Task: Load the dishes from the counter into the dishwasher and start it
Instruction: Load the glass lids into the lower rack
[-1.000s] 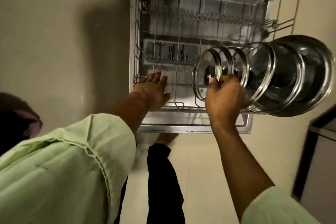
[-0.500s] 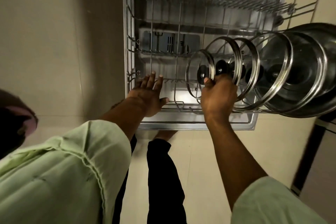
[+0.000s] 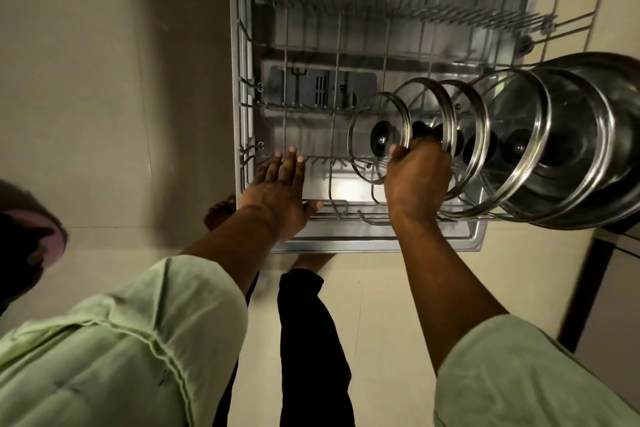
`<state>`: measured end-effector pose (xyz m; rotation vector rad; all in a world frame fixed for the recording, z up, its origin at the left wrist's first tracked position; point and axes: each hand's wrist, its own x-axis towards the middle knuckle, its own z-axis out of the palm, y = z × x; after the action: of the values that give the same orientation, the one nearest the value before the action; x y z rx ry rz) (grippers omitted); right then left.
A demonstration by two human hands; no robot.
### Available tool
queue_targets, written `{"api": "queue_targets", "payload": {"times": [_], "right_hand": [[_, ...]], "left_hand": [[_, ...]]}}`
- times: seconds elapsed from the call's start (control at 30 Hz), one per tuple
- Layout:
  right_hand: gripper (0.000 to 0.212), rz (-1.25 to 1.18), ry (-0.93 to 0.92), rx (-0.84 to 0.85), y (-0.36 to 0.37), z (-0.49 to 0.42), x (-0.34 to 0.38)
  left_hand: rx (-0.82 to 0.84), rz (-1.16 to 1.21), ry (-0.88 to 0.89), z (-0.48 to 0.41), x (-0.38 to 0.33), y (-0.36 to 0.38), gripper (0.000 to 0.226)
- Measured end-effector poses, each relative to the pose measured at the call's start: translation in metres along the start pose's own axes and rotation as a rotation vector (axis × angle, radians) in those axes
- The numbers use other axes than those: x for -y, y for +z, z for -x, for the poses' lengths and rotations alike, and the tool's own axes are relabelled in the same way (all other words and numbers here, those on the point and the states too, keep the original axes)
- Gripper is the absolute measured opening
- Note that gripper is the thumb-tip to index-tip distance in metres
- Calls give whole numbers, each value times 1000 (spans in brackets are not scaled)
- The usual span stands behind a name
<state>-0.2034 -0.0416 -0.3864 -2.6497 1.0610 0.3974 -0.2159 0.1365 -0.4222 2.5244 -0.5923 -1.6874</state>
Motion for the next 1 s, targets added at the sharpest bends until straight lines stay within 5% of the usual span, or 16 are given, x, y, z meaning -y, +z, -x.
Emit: {"api": "queue_targets", "payload": {"times": [0.43,0.73,1.0], "right_hand": [[26,-9,-14,-110,-18,21,8],[53,94,-310,213,-8,59,7],[59,141,-327,324,-32,101,24]], "left_hand": [[32,-61,-15,-2,-1,-6,80],[-142,-74,27,36,-1,-10,72],[-255,-59,-6,102,5,-9,71]]}}
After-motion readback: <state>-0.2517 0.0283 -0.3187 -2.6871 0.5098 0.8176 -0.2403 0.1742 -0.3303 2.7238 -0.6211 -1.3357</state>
